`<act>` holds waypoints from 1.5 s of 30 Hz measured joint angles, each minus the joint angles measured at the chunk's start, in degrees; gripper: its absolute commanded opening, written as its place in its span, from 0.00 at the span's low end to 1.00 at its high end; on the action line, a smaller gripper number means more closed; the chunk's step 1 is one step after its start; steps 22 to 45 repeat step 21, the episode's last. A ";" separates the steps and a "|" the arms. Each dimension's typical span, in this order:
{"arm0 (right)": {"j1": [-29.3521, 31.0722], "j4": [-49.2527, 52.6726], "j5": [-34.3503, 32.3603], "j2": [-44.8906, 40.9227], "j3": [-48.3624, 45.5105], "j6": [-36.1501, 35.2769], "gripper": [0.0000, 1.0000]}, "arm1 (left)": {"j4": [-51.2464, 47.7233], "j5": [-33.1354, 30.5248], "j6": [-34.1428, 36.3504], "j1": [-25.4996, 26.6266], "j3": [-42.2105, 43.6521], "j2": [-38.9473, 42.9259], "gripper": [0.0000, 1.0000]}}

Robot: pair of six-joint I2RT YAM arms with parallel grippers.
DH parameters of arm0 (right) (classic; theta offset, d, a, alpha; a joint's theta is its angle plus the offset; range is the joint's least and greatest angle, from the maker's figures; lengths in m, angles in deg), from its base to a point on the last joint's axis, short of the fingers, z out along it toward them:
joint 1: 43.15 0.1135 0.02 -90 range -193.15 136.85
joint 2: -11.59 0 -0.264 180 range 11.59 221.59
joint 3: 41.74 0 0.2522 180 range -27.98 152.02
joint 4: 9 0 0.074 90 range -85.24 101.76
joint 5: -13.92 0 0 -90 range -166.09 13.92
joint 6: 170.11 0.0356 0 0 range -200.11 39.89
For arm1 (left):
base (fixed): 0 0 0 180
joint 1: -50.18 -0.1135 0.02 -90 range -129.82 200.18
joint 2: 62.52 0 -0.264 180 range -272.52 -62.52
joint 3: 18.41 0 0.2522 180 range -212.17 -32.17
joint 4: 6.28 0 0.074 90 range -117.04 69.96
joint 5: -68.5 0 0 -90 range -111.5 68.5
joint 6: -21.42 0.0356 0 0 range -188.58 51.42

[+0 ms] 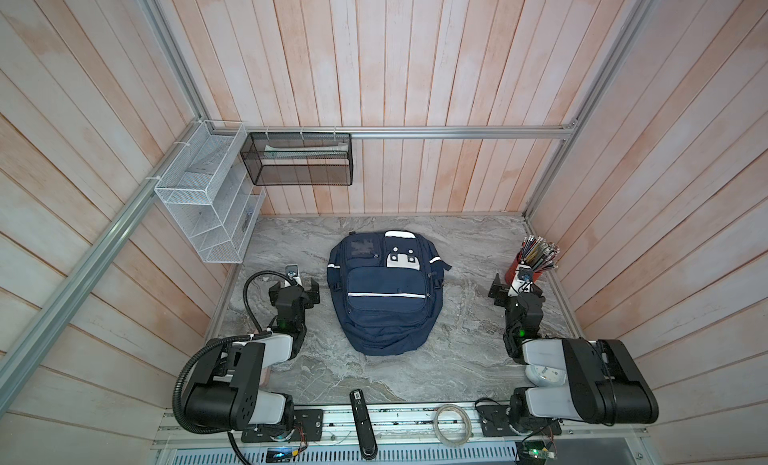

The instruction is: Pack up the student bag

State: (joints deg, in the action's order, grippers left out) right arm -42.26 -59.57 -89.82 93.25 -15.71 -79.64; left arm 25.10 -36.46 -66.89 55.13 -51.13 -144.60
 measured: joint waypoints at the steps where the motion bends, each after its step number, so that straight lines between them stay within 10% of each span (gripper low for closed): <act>1: -0.37 -2.91 0.90 2.56 -0.26 0.02 0.93 | 1.81 1.49 -0.37 -1.14 -0.11 -1.09 1.00; 15: -1.79 -5.51 6.19 6.27 0.28 1.29 0.98 | 14.97 17.42 -2.36 -6.82 1.86 -5.95 1.00; 45: -1.81 -5.16 6.43 6.27 0.57 1.46 0.98 | 15.85 18.23 -2.36 -6.82 1.86 -5.95 1.00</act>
